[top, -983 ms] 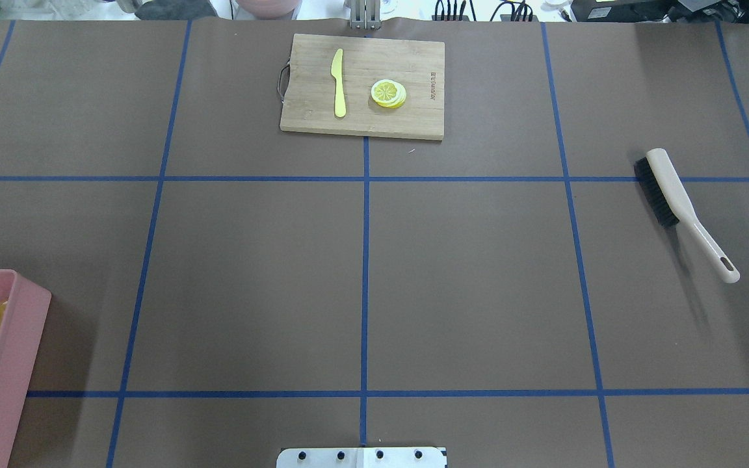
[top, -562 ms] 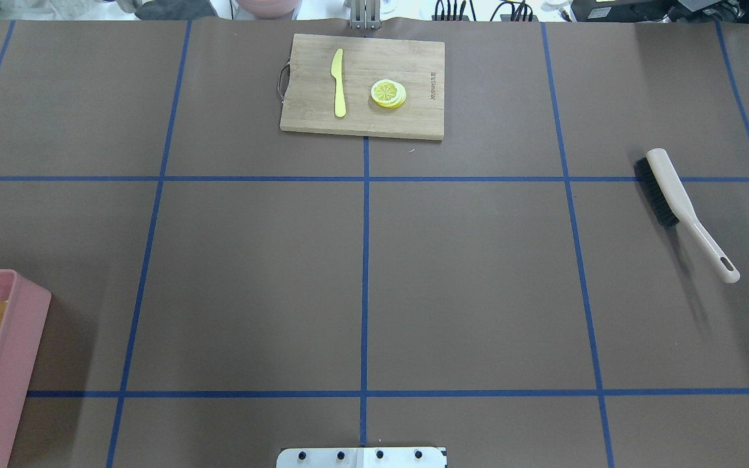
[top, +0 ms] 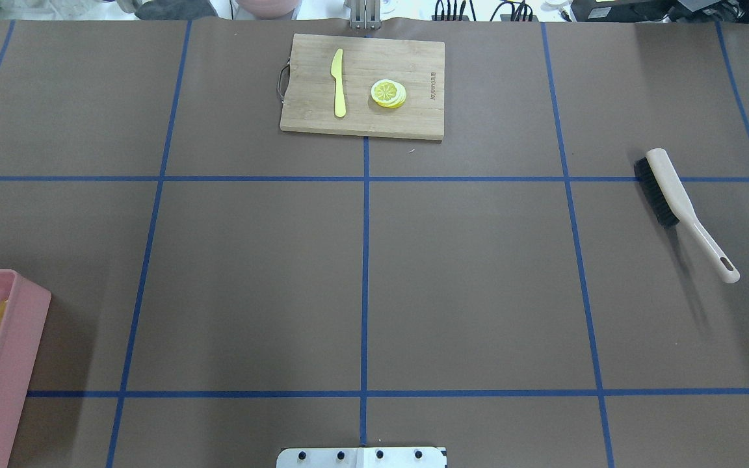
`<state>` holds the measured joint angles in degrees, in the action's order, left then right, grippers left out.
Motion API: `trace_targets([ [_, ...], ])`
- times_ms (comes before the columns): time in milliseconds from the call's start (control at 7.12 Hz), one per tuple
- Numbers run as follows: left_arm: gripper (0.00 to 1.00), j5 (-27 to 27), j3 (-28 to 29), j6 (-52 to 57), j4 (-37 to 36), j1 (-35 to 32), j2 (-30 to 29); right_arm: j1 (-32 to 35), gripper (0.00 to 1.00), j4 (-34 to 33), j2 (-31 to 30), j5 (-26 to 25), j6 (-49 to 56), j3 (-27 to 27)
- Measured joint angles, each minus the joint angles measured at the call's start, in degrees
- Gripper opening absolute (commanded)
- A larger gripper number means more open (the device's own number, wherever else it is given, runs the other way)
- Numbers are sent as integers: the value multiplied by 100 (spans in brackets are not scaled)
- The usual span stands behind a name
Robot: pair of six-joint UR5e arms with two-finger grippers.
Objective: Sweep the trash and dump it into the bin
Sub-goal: 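Tip the dustpan with the left gripper to dump items into the pink bin, then hold the emptied dustpan above the pink bin with the left gripper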
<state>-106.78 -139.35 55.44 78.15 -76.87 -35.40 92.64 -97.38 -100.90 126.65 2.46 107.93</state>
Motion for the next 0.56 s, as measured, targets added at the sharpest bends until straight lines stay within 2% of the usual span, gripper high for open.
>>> trace_targets([
  [562,0,-41,-369,-1285,-245,-547,-32,0,100,-2,0,8,-8,0],
])
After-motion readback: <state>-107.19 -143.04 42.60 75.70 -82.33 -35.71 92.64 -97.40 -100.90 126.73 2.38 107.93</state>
